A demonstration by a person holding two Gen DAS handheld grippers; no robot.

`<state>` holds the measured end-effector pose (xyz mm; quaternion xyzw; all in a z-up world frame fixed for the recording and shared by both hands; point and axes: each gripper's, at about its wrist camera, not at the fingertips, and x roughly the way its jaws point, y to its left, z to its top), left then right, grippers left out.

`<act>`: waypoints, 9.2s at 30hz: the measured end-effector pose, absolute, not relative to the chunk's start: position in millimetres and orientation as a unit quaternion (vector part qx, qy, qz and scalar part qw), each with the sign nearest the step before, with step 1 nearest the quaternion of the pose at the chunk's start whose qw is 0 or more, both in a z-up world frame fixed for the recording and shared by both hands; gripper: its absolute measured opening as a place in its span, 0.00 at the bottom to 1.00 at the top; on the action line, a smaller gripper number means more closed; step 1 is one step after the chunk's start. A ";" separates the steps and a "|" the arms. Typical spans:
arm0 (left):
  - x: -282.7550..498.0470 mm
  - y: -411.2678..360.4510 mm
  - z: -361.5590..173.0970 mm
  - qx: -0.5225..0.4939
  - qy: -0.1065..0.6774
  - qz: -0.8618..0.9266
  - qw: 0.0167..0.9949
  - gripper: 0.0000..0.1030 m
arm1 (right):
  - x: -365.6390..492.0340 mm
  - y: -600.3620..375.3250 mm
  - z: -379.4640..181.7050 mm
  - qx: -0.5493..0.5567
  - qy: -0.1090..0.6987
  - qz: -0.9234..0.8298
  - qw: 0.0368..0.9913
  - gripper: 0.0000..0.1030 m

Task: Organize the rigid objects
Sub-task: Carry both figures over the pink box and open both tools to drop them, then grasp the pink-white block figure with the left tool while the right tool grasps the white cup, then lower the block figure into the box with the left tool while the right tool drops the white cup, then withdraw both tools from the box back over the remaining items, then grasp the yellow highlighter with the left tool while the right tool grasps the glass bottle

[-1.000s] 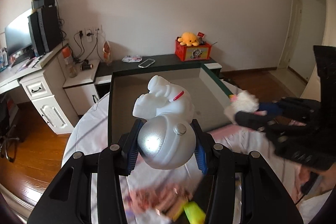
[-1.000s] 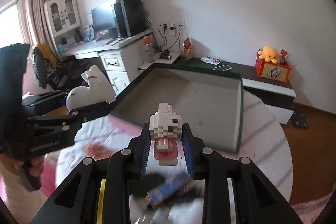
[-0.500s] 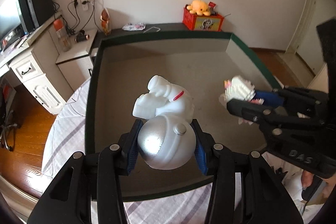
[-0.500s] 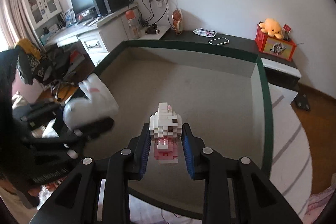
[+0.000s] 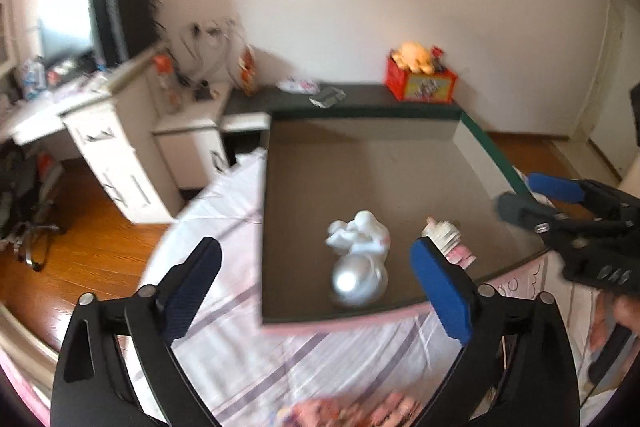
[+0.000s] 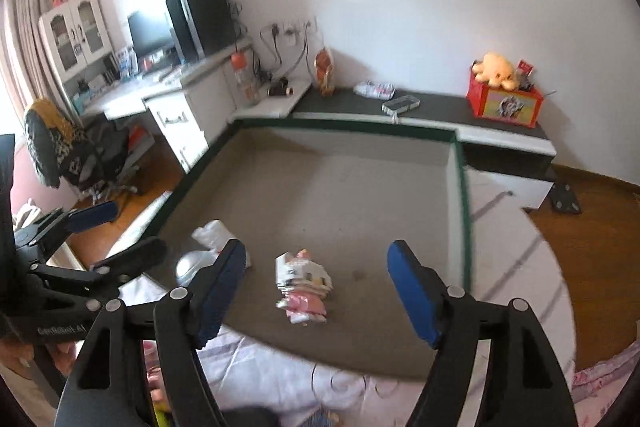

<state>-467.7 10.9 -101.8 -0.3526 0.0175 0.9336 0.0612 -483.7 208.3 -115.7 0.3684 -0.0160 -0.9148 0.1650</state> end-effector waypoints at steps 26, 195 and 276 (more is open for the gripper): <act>-252.4 0.8 -83.9 -0.271 0.040 0.960 0.052 1.00 | -256.6 238.8 -85.6 0.265 -0.018 -0.957 0.115 1.00; -238.8 -2.9 -46.3 -0.207 0.053 0.976 0.032 1.00 | -252.5 219.2 -46.8 0.207 0.025 -0.972 0.111 1.00; -312.0 -33.9 -200.4 -0.420 -0.008 0.905 0.063 0.15 | -311.4 227.7 -203.1 0.416 0.013 -0.904 0.095 0.49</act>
